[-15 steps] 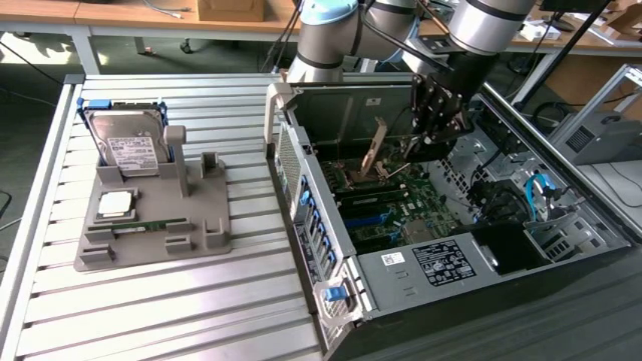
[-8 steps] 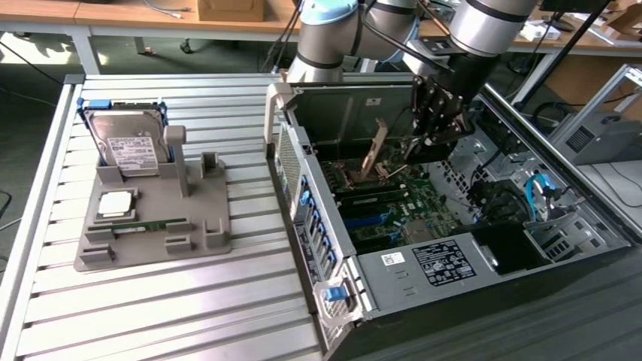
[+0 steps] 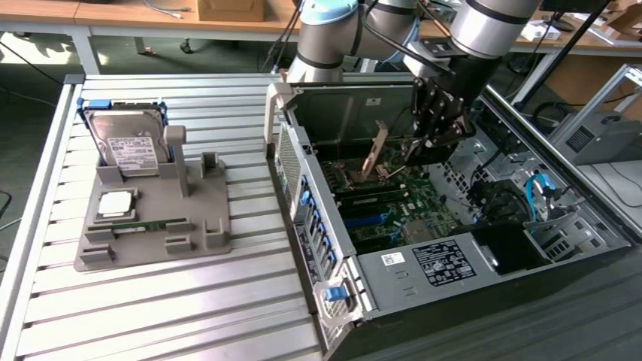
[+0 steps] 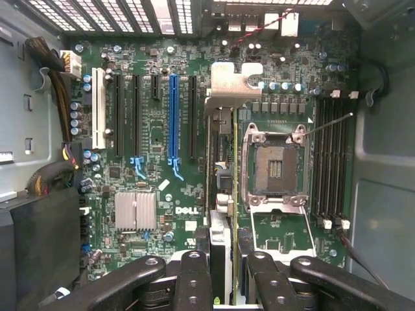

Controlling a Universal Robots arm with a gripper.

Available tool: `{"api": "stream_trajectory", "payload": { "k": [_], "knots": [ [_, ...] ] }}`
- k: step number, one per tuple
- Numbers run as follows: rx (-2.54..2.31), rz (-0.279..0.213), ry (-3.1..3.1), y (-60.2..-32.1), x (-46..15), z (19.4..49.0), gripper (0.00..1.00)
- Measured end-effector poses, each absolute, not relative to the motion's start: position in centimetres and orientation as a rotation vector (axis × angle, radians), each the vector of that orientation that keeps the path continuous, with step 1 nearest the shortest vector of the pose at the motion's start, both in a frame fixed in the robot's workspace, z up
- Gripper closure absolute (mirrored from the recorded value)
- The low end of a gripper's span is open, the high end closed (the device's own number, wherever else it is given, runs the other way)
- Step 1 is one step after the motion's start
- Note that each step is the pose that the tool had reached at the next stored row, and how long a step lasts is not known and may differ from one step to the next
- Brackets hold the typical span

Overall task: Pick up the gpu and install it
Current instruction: 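Insert the gpu into the slot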

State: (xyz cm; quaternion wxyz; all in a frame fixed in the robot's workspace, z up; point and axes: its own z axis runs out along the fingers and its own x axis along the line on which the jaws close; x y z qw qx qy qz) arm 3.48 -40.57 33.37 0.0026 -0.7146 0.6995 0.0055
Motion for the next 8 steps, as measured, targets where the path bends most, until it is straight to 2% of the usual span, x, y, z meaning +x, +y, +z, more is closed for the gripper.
{"api": "stream_trajectory", "payload": {
  "k": [8],
  "knots": [
    [-2.241, 0.017, 2.194, -40.76, 3.45, 33.34, 0.73]
  ]
}}
